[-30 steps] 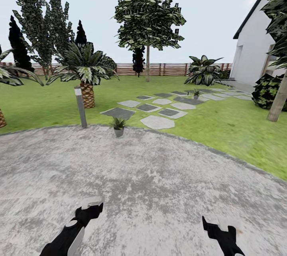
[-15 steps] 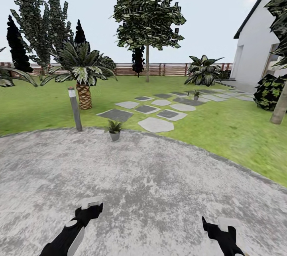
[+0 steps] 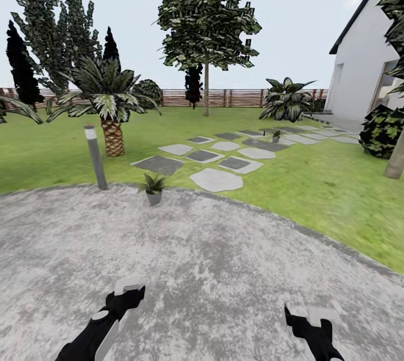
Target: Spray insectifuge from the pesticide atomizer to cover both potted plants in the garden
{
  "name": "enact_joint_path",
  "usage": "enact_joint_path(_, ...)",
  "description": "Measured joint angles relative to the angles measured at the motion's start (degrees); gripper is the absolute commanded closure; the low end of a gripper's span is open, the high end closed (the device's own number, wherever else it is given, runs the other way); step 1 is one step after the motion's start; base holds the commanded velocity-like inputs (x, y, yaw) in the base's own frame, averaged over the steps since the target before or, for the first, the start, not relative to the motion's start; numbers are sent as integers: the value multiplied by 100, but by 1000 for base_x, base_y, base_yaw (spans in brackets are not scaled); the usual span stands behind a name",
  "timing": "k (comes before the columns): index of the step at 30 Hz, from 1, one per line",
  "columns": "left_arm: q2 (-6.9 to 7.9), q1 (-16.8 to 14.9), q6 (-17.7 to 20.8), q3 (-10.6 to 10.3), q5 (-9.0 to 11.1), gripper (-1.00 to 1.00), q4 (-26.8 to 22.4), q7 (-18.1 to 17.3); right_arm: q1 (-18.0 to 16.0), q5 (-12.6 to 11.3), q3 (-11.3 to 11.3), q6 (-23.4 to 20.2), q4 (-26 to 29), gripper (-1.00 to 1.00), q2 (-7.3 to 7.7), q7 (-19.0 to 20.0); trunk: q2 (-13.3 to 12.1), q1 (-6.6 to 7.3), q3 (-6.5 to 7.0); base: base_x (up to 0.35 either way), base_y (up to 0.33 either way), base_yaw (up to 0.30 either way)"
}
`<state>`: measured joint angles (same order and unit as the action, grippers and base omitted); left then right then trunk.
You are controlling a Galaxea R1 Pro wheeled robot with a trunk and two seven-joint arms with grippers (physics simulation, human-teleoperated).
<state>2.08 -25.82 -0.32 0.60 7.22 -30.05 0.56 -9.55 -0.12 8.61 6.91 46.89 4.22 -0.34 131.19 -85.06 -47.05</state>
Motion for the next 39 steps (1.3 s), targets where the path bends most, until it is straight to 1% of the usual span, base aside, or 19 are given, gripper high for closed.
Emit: enact_joint_path(39,-1,0,0,0,-3,-100,0,0,0,4,-9,1,-27,-100,0,2,0,0,0,332,-100,0)
